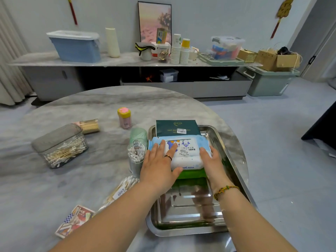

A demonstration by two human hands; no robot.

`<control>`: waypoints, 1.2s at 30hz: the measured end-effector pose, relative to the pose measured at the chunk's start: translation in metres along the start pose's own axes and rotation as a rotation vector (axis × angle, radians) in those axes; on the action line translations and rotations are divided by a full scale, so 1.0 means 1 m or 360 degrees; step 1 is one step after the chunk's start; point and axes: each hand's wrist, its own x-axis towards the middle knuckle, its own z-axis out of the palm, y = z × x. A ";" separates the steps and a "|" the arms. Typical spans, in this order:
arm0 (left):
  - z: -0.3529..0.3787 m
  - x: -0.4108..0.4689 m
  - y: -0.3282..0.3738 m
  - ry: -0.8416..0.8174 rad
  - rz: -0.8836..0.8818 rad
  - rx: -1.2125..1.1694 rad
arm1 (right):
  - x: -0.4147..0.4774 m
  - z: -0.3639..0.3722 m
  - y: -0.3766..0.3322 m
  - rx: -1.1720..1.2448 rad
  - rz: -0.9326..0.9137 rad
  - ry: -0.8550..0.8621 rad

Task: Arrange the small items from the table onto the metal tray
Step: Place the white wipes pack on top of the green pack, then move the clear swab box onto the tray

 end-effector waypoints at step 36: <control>-0.057 -0.124 -0.172 -0.0657 -0.0184 -0.0023 | -0.118 0.103 0.026 -0.1769 -0.1151 -0.0802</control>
